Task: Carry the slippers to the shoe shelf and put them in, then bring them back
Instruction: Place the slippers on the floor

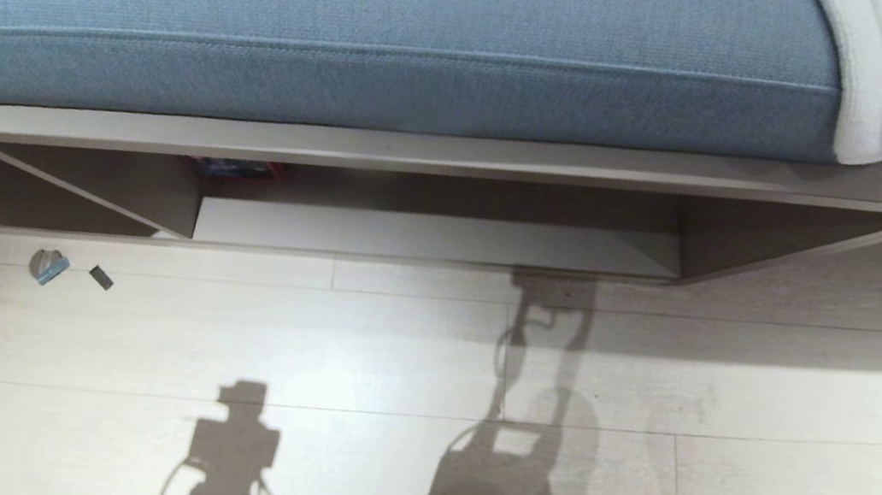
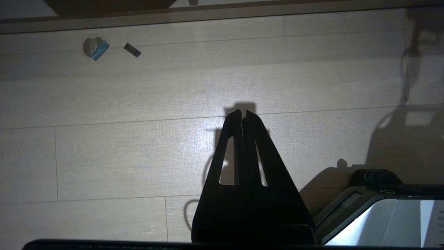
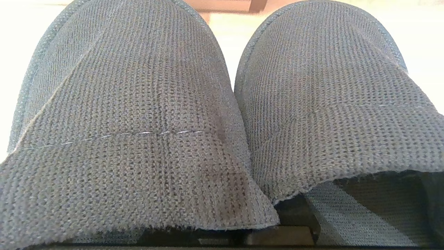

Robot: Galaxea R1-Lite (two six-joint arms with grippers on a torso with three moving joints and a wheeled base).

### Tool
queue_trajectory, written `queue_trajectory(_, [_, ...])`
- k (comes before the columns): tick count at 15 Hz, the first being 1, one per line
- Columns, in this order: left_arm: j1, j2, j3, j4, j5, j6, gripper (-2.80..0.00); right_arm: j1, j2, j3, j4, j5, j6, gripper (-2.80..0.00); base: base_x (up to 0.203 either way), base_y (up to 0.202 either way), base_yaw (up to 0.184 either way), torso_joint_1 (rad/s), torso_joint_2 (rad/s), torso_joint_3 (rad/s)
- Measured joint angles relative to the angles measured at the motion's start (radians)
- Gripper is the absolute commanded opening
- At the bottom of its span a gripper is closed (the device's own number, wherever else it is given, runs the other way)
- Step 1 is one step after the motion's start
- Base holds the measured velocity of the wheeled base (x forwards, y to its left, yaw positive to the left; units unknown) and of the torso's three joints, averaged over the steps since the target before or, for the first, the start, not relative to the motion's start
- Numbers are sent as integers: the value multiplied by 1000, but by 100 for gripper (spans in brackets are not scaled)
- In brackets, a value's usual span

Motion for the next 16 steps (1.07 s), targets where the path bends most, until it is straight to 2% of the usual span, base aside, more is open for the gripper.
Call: queue_trajectory(16, [0, 0, 0, 0, 0, -1, -280, 0, 2, 0, 0, -1, 0, -280, 0, 0, 0, 3, 3, 203])
